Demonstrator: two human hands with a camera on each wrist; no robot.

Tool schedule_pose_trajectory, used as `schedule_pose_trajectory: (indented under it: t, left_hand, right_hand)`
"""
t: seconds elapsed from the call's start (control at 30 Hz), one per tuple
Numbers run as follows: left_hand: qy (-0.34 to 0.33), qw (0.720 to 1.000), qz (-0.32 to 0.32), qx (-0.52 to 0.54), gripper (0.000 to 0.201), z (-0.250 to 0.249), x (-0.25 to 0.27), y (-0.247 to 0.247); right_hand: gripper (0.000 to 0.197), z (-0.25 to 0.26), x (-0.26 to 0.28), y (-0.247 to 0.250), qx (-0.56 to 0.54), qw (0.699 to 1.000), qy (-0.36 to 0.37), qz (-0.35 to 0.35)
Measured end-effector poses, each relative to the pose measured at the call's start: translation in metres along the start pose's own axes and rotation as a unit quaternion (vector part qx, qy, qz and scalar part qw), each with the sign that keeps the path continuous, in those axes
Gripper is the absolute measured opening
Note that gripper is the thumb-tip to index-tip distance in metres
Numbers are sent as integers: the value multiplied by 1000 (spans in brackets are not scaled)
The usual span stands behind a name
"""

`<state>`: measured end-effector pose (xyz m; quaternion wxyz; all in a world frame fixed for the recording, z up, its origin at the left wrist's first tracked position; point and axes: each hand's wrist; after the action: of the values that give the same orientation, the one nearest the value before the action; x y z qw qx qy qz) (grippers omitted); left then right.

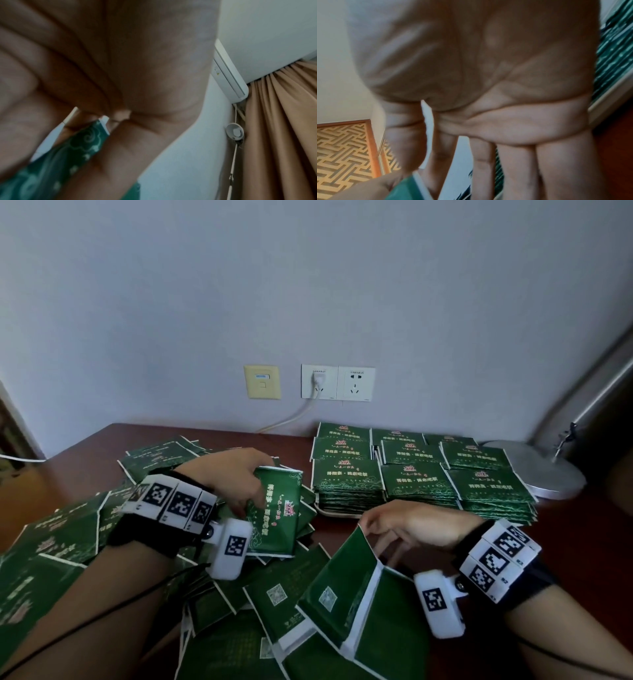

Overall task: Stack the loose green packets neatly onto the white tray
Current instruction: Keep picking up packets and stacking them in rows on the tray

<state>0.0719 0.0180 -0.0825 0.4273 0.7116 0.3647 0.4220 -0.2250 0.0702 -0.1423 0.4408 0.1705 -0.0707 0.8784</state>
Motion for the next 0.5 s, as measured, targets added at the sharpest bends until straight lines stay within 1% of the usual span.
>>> schedule_pose_trajectory:
  t: [0.03,0.1,0.13,0.2,0.23,0.3,0.37,0.4,0.47,0.5]
  left_hand:
    - [9,1000,-11,-4,27,0,0,-1]
    - [23,999,-38,-5,16,3,-2,-3]
    - [27,998,-52,-7,13,4,-2,-3]
    - [35,997,-72,10,13,5,-2,-2]
    - [38,996,-79,24,15,5,0,0]
    - [36,994,-89,43,18,6,0,4]
    - [38,994,-91,53,19,5,1,9]
    - [39,994,-90,56,20,4,1,10]
    - [36,995,-71,59,26,4,-3,10]
    - [33,996,-58,60,30,3,-3,9]
  right_hand:
    - [22,-1,2,2,30,999,6,24]
    - [34,-3,5,4,103,993,19,60]
    - [39,-2,6,3,131,989,25,62]
    - [47,-1,6,0,145,987,59,46]
    - [47,1,6,-3,159,984,76,40]
    - [38,5,8,-8,191,977,89,33]
    - [29,7,12,-11,224,971,77,23]
    - [29,8,14,-13,242,967,72,15]
    - [27,5,23,-15,270,961,56,-1]
    - [22,2,28,-19,258,966,34,-9]
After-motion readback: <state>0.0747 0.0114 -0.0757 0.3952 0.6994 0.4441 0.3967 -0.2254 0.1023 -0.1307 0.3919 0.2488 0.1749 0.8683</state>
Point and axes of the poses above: each hand's wrist, its own x-axis away from the middle knuckle, its own y-axis out of the back of the hand, z = x × y, and after that the axes turned 13 degrees about -x, right-handed
